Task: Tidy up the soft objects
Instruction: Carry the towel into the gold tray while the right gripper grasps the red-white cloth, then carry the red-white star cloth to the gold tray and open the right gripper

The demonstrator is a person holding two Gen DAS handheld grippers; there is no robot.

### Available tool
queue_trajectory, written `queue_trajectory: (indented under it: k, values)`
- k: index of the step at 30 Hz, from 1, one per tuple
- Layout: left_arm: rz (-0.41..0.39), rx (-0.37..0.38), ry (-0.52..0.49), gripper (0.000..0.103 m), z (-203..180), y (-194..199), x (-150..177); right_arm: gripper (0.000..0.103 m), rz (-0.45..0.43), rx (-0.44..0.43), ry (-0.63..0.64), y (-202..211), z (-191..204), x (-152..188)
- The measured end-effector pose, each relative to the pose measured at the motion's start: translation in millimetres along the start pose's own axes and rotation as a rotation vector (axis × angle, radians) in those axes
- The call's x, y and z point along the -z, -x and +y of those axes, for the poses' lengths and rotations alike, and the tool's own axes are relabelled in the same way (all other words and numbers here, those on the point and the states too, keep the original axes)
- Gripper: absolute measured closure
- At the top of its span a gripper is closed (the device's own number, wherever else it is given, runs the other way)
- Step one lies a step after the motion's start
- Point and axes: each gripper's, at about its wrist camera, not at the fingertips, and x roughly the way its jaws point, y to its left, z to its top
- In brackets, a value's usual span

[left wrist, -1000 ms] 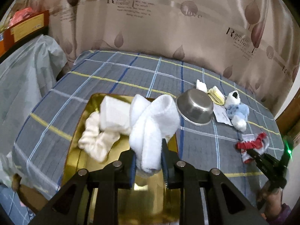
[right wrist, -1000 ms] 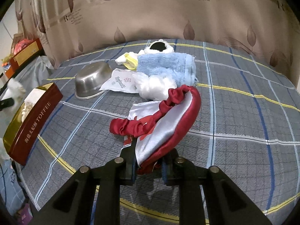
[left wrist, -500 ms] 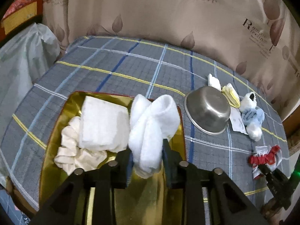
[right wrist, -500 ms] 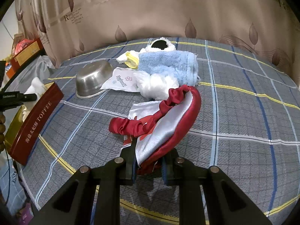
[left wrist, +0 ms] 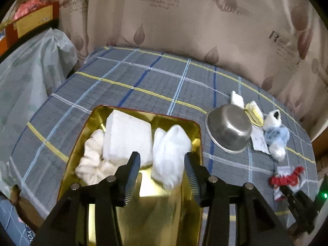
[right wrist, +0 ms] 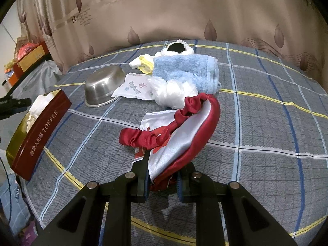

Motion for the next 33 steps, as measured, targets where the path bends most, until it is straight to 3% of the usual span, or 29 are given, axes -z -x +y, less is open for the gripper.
queue_trajectory:
  k: [7, 18, 27, 33]
  values:
    - [-0.067, -0.042, -0.055, 0.057, -8, 54, 43, 0.085, 0.015, -0.004, 0.0, 0, 1, 0]
    - [-0.146, -0.146, 0.016, 0.057, 21, 108, 87, 0.085, 0.014, -0.049, 0.018, 22, 20, 0]
    - [-0.196, -0.257, 0.108, 0.057, 55, 116, 106, 0.085, -0.052, -0.193, 0.143, 61, 105, -34]
    - [-0.261, -0.363, 0.108, 0.056, 64, 124, 110, 0.085, -0.011, -0.341, 0.221, 52, 187, -58]
